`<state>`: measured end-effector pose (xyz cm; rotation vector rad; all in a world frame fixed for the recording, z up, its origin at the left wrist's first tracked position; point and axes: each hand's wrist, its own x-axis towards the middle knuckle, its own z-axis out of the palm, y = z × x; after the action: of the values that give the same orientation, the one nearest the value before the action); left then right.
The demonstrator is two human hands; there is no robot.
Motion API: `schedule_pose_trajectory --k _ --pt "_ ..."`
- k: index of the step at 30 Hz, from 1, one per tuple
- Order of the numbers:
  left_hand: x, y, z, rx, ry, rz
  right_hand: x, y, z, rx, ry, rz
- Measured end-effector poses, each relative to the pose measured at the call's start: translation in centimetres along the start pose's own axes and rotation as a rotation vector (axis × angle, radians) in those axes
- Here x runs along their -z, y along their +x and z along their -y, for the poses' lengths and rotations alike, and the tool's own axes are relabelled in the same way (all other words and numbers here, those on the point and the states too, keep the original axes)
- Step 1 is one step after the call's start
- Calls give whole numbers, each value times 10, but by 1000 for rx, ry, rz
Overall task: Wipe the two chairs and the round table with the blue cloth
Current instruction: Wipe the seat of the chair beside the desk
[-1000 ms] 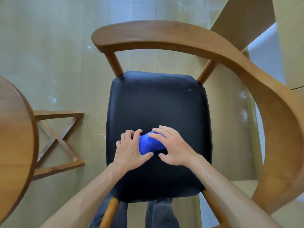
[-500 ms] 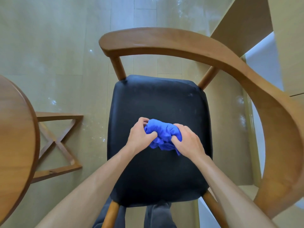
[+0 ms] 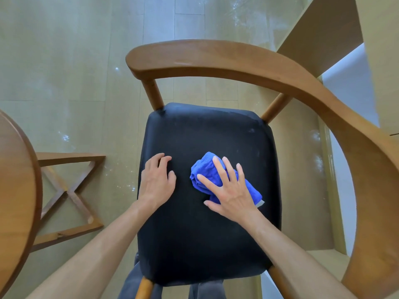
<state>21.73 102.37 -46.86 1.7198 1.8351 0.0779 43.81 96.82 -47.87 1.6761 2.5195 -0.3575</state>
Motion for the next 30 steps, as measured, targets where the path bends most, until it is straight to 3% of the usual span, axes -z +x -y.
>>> schedule_pose_trajectory --k 4,10,13,19,21,25,27,30 --pt "-5 4 5 -72 154 6 -11 7 -6 -54 -98 -54" --pt "-14 15 16 -148 292 7 -11 20 -19 -151 -56 -171" --pt "-18 17 22 -171 328 7 -17 10 -10 -242 14 -132" --pt "-28 17 24 -173 414 67 -7 23 -46 -227 39 -206" --pt "-29 17 28 -180 432 69 -2 33 -67 -473 100 -268" --pt "-31 19 31 -189 418 64 8 65 -105 -1284 440 -410" --pt "-32 19 31 -191 403 69 11 84 -105 -1411 462 -399" --pt "-33 20 31 -202 402 58 9 107 -88 -1407 388 -394"
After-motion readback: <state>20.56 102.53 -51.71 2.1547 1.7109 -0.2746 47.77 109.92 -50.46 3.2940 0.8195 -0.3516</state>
